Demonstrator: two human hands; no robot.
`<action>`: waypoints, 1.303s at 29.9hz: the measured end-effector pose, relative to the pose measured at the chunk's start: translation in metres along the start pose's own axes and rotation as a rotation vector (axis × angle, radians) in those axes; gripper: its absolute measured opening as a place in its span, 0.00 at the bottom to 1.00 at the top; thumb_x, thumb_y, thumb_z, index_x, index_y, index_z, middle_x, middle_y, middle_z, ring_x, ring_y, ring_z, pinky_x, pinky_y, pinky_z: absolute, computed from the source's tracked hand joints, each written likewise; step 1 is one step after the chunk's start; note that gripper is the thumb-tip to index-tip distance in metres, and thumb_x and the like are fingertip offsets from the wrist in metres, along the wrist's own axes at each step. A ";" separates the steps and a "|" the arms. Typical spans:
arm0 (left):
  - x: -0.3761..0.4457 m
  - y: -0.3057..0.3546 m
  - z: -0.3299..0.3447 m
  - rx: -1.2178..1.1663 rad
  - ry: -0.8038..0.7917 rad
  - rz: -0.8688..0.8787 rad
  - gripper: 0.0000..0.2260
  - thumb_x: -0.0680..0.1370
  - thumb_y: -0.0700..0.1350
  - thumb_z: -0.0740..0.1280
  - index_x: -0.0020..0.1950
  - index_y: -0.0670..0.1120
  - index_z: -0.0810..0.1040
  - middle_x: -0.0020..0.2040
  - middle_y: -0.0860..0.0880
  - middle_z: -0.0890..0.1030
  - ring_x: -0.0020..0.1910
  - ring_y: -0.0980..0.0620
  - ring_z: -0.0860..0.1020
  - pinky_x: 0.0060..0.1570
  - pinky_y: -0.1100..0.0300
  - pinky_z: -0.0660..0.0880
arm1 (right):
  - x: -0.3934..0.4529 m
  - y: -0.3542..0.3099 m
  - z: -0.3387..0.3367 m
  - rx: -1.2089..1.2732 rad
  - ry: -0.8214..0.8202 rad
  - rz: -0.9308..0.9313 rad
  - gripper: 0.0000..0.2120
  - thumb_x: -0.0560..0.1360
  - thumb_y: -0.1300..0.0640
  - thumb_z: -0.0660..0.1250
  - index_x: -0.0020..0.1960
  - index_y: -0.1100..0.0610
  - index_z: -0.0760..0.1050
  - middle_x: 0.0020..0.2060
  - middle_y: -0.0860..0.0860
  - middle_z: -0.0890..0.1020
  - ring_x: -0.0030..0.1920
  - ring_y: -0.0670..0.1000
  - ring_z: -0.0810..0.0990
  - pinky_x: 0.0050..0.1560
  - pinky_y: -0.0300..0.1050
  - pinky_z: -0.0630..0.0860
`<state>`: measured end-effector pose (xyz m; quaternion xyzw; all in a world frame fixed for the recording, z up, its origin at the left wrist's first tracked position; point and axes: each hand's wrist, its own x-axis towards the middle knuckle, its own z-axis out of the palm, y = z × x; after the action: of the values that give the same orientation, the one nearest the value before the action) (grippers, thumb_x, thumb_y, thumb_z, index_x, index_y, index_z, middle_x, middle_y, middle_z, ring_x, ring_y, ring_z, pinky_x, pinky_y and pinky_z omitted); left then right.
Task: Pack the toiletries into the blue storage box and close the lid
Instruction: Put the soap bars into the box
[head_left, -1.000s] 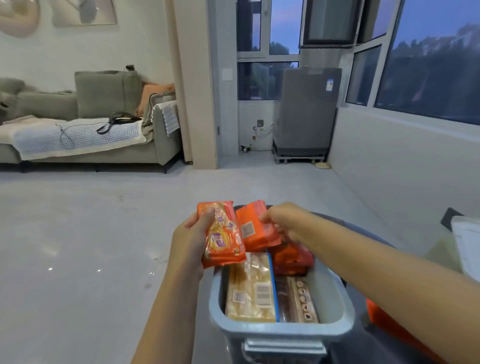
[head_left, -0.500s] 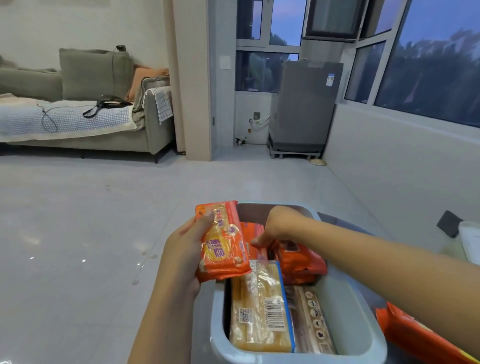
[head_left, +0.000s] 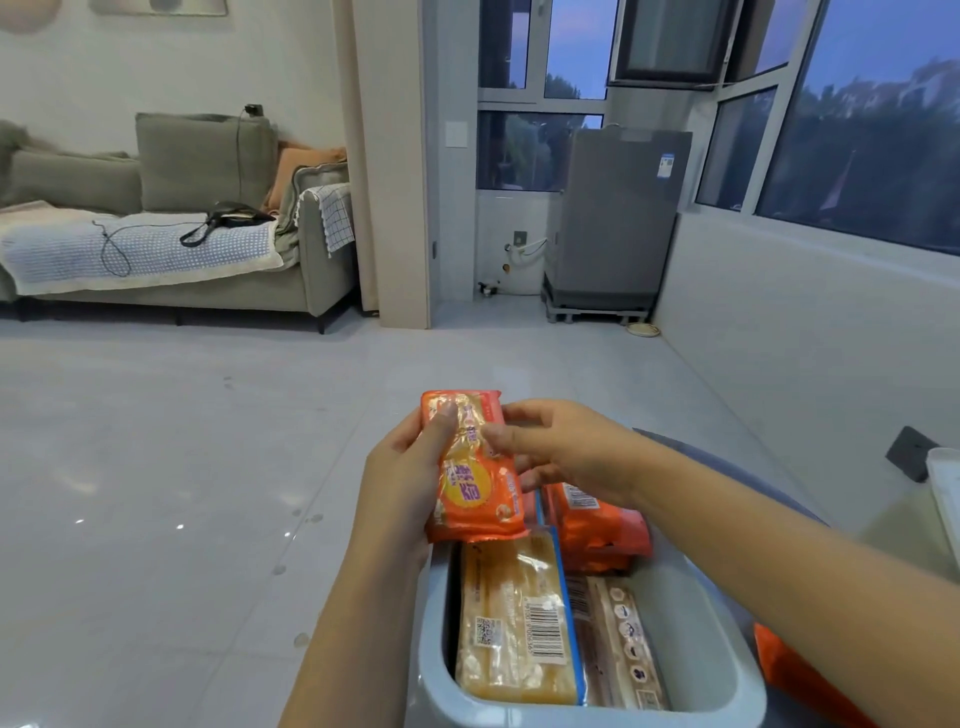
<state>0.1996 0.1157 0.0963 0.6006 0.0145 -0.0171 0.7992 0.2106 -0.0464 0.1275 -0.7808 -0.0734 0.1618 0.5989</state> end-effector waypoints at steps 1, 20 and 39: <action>0.001 0.000 0.003 -0.008 -0.014 -0.001 0.06 0.76 0.53 0.66 0.49 0.53 0.79 0.39 0.49 0.87 0.36 0.49 0.86 0.29 0.58 0.80 | 0.000 0.001 -0.001 0.012 0.040 0.003 0.17 0.69 0.48 0.71 0.55 0.52 0.74 0.36 0.48 0.86 0.37 0.47 0.85 0.34 0.36 0.79; 0.021 -0.021 0.004 0.403 -0.078 -0.001 0.29 0.75 0.40 0.69 0.74 0.52 0.64 0.69 0.45 0.71 0.41 0.57 0.75 0.21 0.74 0.72 | 0.019 0.023 -0.007 -0.670 0.448 0.205 0.22 0.67 0.38 0.70 0.45 0.57 0.82 0.35 0.49 0.82 0.34 0.47 0.79 0.30 0.38 0.68; -0.080 -0.001 0.034 0.605 -0.199 0.262 0.16 0.77 0.52 0.65 0.65 0.58 0.75 0.63 0.55 0.78 0.60 0.57 0.77 0.58 0.56 0.75 | -0.137 0.048 -0.017 -0.321 0.637 -0.311 0.07 0.72 0.48 0.67 0.49 0.43 0.80 0.42 0.40 0.84 0.44 0.37 0.80 0.42 0.32 0.74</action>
<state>0.1200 0.0838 0.1084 0.8025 -0.1465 0.0237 0.5779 0.0840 -0.1171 0.1081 -0.8552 -0.0256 -0.1953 0.4795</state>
